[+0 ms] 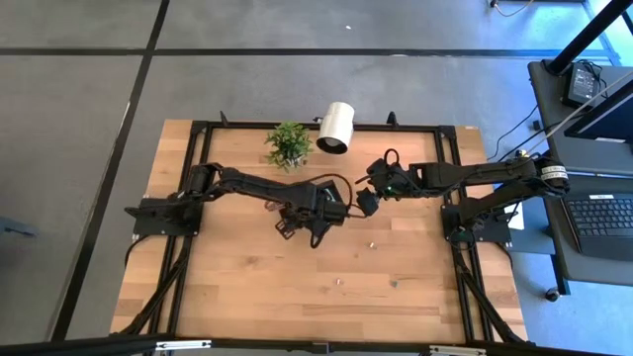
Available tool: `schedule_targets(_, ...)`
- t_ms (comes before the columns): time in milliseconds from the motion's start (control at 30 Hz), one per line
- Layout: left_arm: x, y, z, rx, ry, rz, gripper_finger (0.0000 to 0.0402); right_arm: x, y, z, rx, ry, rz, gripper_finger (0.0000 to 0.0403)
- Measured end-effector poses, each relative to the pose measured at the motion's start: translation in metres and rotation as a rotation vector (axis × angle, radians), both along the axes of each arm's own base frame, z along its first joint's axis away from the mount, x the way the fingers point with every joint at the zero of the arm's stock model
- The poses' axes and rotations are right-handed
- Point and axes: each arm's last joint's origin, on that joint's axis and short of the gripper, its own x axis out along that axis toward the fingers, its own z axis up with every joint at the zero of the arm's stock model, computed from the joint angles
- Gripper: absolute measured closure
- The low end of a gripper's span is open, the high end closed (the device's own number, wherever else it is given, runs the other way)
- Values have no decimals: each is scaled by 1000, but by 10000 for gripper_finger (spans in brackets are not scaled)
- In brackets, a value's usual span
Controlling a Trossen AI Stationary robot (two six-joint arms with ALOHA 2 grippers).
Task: Pick and place office supplies into organizer
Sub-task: Put the pink binder clip into the black desk organizer
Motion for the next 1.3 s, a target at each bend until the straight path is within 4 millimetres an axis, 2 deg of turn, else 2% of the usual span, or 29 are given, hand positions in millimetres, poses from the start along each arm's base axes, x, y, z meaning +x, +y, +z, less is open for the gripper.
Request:
schedule_targets(167, 1, 8, -1, 52, -5, 35, 342, 0, 0, 0, 0, 0, -1, 130)
schedule_targets(600, 1, 8, -1, 56, -5, 38, 312, 0, 0, 0, 1, 0, -1, 130)
schedule_targets(867, 1, 8, -1, 54, -7, 47, 307, 0, 0, 0, 1, 0, -2, 130)
schedule_targets(933, 1, 6, -2, 2, -3, 50, 308, 0, 0, 0, 1, 0, -2, 130)
schedule_targets(1133, 1, -3, -2, -313, 12, 153, 305, 0, 0, 0, 2, -1, -2, 130)
schedule_targets(1300, 0, -10, -2, -360, 23, 266, 299, 0, 0, 0, 1, 0, -2, 130)
